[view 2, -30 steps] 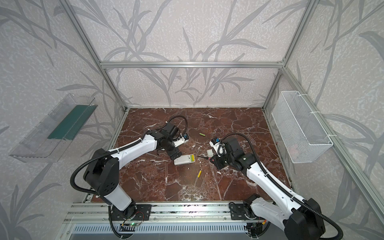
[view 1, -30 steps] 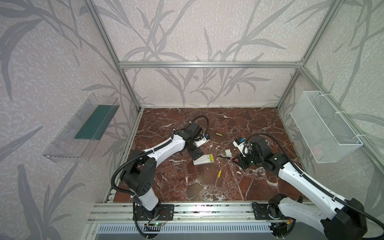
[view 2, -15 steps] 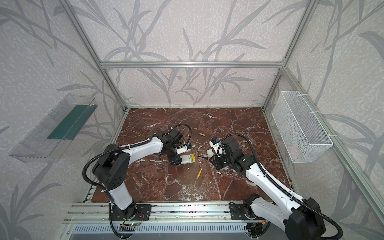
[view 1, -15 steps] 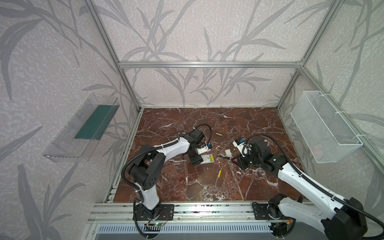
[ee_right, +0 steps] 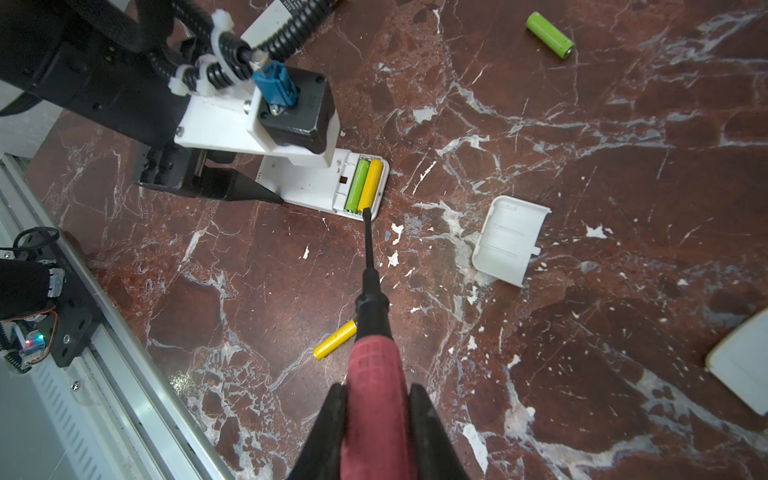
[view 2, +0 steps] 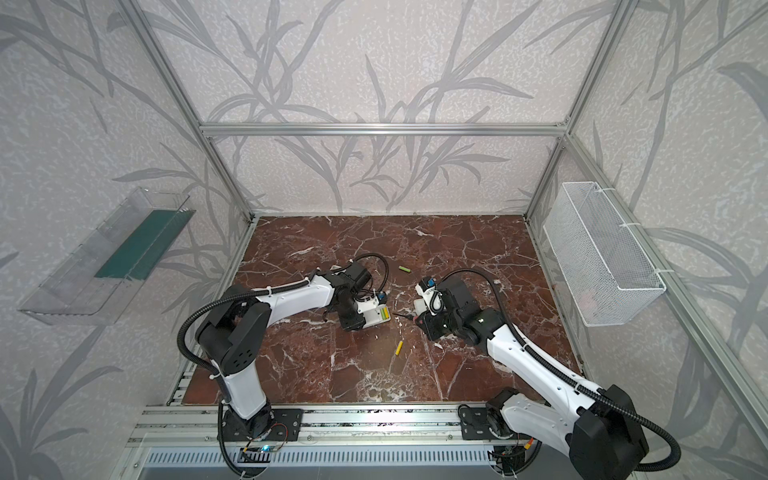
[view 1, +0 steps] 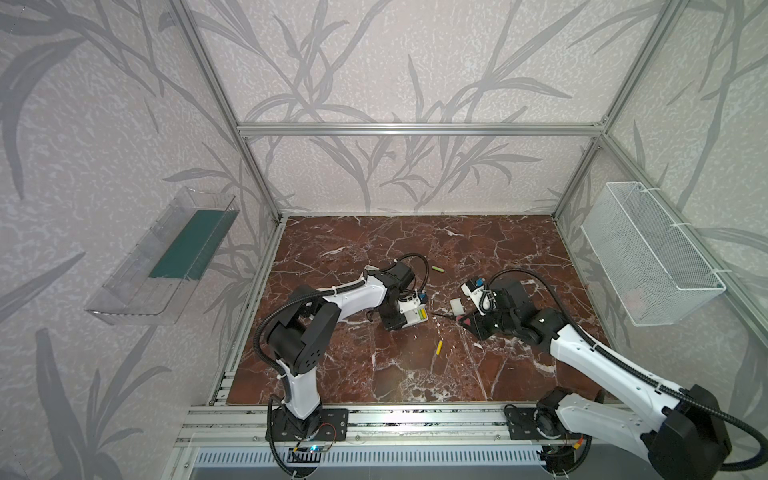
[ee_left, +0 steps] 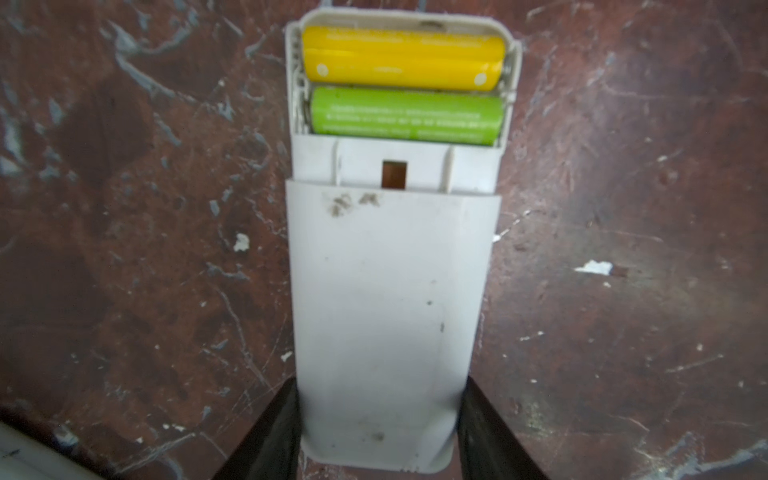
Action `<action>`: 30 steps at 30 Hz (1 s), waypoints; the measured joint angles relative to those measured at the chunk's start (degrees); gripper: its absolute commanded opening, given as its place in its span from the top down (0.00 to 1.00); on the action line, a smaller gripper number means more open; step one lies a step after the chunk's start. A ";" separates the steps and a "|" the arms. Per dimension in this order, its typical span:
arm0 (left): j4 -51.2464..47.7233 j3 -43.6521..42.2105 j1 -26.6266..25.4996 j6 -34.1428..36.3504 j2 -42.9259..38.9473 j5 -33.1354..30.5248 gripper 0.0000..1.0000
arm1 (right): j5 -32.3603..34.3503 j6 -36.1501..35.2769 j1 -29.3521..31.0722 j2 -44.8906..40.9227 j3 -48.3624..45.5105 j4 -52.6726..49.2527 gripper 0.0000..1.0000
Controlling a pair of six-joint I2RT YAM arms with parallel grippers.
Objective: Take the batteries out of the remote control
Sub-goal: 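Insert the screwdriver tip beside the green battery with the right gripper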
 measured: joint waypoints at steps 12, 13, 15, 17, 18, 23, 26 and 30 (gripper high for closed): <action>-0.22 0.15 -0.33 -0.63 0.15 -0.13 0.68 | 6.86 1.38 7.41 0.55 -2.14 2.58 1.00; -0.24 0.17 -0.33 -0.63 0.17 -0.13 0.69 | 7.23 1.44 7.74 0.61 -2.16 2.64 1.00; -0.28 0.24 -0.33 -0.63 0.22 -0.13 0.70 | 7.82 1.53 8.31 0.74 -2.16 3.28 1.00; -0.44 0.37 -0.37 -0.66 0.33 -0.13 0.73 | 8.37 1.53 8.63 0.81 -2.16 3.78 1.00; -0.57 0.52 -0.37 -0.66 0.44 -0.13 0.74 | 8.52 1.53 8.70 0.87 -2.16 3.93 1.00; -1.25 1.09 -0.44 -0.72 0.85 -0.22 0.77 | 8.94 1.53 8.92 1.84 -2.16 5.22 1.00; -1.73 1.55 -0.63 -0.76 1.16 -0.52 0.77 | 9.14 1.55 9.20 2.95 -2.16 5.49 1.00; -1.99 1.73 -0.70 -0.79 1.29 -0.66 0.78 | 9.14 1.90 9.73 4.13 -2.16 5.81 1.00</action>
